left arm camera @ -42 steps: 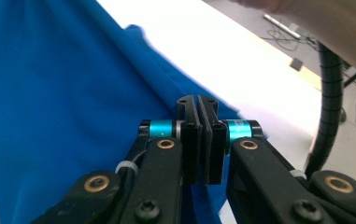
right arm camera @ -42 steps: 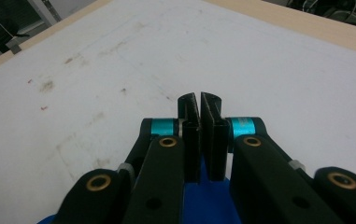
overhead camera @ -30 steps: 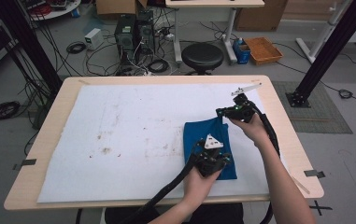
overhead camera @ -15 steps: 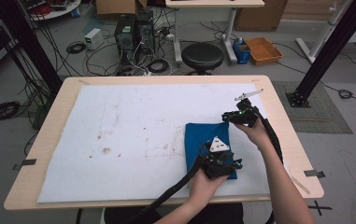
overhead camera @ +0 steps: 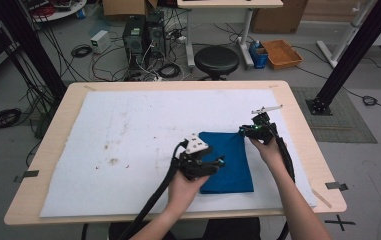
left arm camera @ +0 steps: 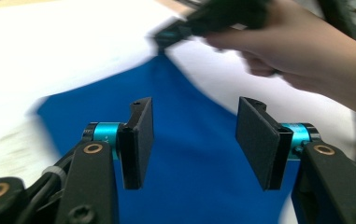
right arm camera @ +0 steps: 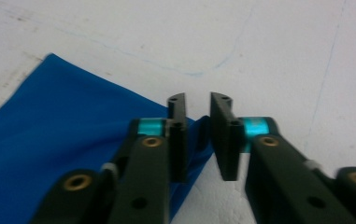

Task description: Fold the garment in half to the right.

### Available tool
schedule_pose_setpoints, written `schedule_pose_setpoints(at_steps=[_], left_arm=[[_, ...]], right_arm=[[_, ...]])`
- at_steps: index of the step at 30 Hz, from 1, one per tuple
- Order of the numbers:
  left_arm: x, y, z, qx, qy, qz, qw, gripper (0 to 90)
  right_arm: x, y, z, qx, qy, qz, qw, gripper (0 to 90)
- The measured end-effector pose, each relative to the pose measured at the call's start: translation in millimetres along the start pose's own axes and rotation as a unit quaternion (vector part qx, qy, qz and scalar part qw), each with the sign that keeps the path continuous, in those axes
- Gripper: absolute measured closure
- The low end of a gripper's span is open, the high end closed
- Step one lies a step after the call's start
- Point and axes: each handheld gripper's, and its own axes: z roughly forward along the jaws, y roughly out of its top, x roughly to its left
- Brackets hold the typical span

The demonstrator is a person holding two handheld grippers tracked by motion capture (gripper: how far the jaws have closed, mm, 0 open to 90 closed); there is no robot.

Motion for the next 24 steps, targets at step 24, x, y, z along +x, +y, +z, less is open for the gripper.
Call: schedule_pose_setpoints(at_steps=[24], left_arm=[[91.4,8.9,32.3,0.005,0.075,-0.027,0.9968,50.4]], right_arm=[[17.8,-42.4,-58.0,-0.062,0.011,0.037,0.9974,63.9]])
